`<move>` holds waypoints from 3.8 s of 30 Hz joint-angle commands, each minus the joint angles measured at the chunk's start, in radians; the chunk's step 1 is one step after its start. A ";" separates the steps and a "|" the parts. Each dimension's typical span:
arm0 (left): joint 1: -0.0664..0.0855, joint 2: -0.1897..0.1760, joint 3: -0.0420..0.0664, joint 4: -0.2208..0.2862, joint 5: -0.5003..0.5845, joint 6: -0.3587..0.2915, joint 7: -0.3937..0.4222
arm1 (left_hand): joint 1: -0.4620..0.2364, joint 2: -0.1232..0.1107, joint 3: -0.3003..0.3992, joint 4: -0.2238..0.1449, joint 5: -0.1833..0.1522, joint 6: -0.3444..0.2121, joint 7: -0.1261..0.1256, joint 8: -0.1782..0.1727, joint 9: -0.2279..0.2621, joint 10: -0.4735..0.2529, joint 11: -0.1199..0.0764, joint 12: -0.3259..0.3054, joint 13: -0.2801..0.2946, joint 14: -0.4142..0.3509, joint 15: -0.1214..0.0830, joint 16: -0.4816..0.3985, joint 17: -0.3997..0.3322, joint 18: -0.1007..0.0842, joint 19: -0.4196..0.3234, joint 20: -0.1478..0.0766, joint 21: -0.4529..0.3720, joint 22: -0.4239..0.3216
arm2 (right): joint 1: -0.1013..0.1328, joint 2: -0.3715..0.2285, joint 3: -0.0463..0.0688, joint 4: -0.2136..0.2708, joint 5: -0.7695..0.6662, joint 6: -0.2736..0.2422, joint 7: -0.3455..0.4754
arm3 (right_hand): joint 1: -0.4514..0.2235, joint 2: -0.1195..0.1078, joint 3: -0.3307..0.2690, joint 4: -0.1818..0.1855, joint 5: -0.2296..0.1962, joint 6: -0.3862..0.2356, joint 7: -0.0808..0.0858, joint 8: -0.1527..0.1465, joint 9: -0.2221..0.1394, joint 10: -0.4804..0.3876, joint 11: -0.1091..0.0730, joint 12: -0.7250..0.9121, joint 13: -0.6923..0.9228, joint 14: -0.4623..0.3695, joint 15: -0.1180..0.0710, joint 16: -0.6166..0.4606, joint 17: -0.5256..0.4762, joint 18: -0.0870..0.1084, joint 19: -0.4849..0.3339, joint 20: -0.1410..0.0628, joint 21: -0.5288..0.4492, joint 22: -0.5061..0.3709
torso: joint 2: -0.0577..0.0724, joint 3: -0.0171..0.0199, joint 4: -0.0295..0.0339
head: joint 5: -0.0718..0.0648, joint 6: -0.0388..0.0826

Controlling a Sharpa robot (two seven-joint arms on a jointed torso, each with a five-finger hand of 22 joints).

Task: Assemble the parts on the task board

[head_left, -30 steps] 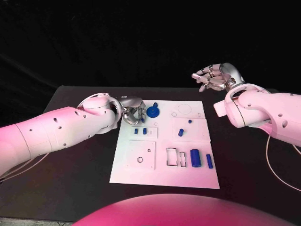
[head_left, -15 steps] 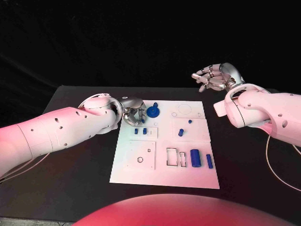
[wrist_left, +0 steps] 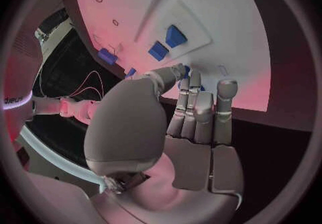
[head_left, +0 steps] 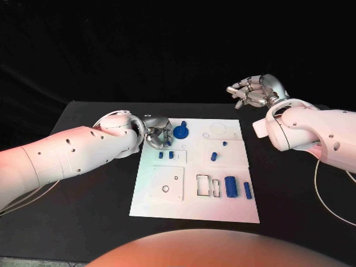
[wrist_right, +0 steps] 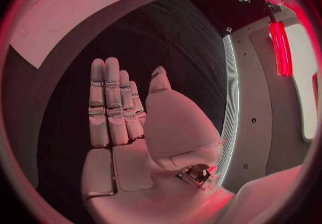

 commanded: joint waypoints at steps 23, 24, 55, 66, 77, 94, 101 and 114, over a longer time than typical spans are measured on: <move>-0.007 0.004 -0.006 -0.005 0.028 0.013 0.011 | -0.008 -0.006 -0.005 -0.008 -0.003 -0.004 0.002 -0.028 0.000 0.012 0.002 -0.027 0.001 0.011 0.003 0.008 0.005 -0.012 0.017 -0.001 0.010 0.012 | 0.000 0.000 0.000 0.001 -0.005 0.007 0.007 | 0.006 0.001 -0.007 0.001 -0.001 0.005 0.007 -0.007 -0.002 0.009 0.002 -0.004 -0.004 0.000 0.006 -0.005 -0.002 0.003 0.000 0.008 -0.008 -0.003 | -0.001 0.0002 0.0000 | -0.001 0.000; -0.007 0.004 -0.006 -0.005 0.028 0.012 0.010 | -0.007 -0.006 -0.005 -0.009 -0.003 -0.008 0.003 -0.032 0.000 0.013 0.002 -0.030 0.001 0.012 0.003 0.008 0.006 -0.012 0.020 -0.001 0.012 0.016 | 0.000 0.000 0.000 0.001 -0.005 0.007 0.007 | 0.006 0.001 -0.007 0.001 -0.001 0.005 0.007 -0.007 -0.002 0.009 0.002 -0.004 -0.004 0.000 0.006 -0.005 -0.002 0.003 0.000 0.008 -0.008 -0.003 | -0.001 0.0001 0.0001 | -0.001 0.000; -0.009 -0.022 -0.005 -0.009 0.040 -0.021 -0.022 | -0.022 -0.040 -0.027 -0.003 0.000 -0.142 0.017 -0.162 -0.030 -0.097 0.050 -0.148 -0.010 -0.094 0.043 -0.042 -0.187 0.005 -0.047 0.030 -0.052 -0.068 | -0.001 -0.004 0.000 -0.005 -0.054 0.068 -0.016 | 0.084 -0.003 -0.012 -0.037 -0.001 0.032 0.009 -0.015 -0.021 0.022 0.008 -0.024 -0.088 -0.048 0.022 -0.107 -0.048 0.004 -0.047 0.029 -0.063 -0.068 | 0.000 0.0000 -0.0014 | -0.003 0.000; -0.006 -0.130 0.029 0.044 0.477 -0.142 0.081 | 0.032 -0.023 0.031 -0.047 0.005 -0.093 0.057 -0.146 -0.024 -0.130 0.063 -0.133 -0.008 -0.266 0.048 -0.187 -0.435 0.031 -0.189 0.030 -0.136 -0.179 | -0.001 -0.014 0.000 -0.025 -0.498 0.415 -0.137 | 0.330 -0.050 0.014 0.003 0.003 0.181 -0.050 -0.096 -0.076 0.177 -0.057 -0.183 -0.125 0.251 -0.069 0.147 0.103 0.000 0.145 -0.073 0.181 0.107 | -0.003 0.0012 -0.0012 | -0.033 0.000; -0.003 -0.243 0.040 0.160 1.255 -0.170 0.296 | -0.017 0.004 -0.032 -0.024 0.003 -0.103 0.067 -0.148 -0.027 -0.156 0.070 -0.090 -0.005 -0.309 0.059 -0.301 -0.514 0.031 -0.240 0.045 -0.224 -0.230 | -0.032 -0.009 -0.001 -0.029 -0.942 0.518 -0.221 | 0.325 -0.064 -0.032 0.007 0.002 0.218 -0.052 -0.148 -0.090 0.195 -0.052 -0.275 -0.122 0.260 -0.064 0.578 0.400 -0.058 0.225 -0.071 0.685 0.498 | -0.001 -0.0040 0.0009 | -0.058 0.000; -0.004 -0.282 0.040 0.216 1.453 -0.131 0.376 | -0.019 0.014 -0.055 -0.017 0.004 -0.100 0.064 -0.144 -0.026 -0.148 0.067 -0.069 -0.002 -0.311 0.058 -0.303 -0.520 0.031 -0.226 0.043 -0.254 -0.254 | -0.078 0.023 -0.002 -0.037 -1.027 0.523 -0.236 | 0.312 -0.063 -0.032 0.007 0.003 0.227 -0.047 -0.169 -0.089 0.199 -0.047 -0.297 -0.121 0.276 -0.058 0.788 0.541 -0.087 0.280 -0.061 0.901 0.648 | 0.000 -0.0023 0.0010 | -0.059 0.005; -0.004 -0.288 0.040 0.220 1.455 -0.133 0.377 | -0.018 0.015 -0.055 -0.018 0.004 -0.099 0.064 -0.143 -0.026 -0.148 0.066 -0.067 -0.002 -0.311 0.058 -0.303 -0.521 0.031 -0.225 0.043 -0.256 -0.256 | -0.093 0.035 -0.003 -0.041 -1.018 0.531 -0.228 | 0.329 -0.051 -0.024 0.007 0.004 0.245 -0.052 -0.167 -0.085 0.219 -0.053 -0.296 -0.120 0.278 -0.062 0.830 0.566 -0.093 0.292 -0.063 0.947 0.679 | 0.000 -0.0010 0.0002 | -0.056 0.002; -0.004 -0.294 0.040 0.223 1.453 -0.135 0.376 | -0.015 0.016 -0.056 -0.020 0.004 -0.097 0.064 -0.142 -0.025 -0.148 0.066 -0.065 -0.002 -0.312 0.057 -0.304 -0.522 0.031 -0.223 0.042 -0.258 -0.258 | -0.110 0.052 -0.003 -0.057 -1.017 0.541 -0.234 | 0.373 -0.024 -0.005 0.008 0.007 0.282 -0.063 -0.160 -0.078 0.257 -0.066 -0.300 -0.118 0.277 -0.072 0.873 0.587 -0.101 0.305 -0.070 1.000 0.717 | 0.000 -0.0002 0.0004 | -0.055 0.000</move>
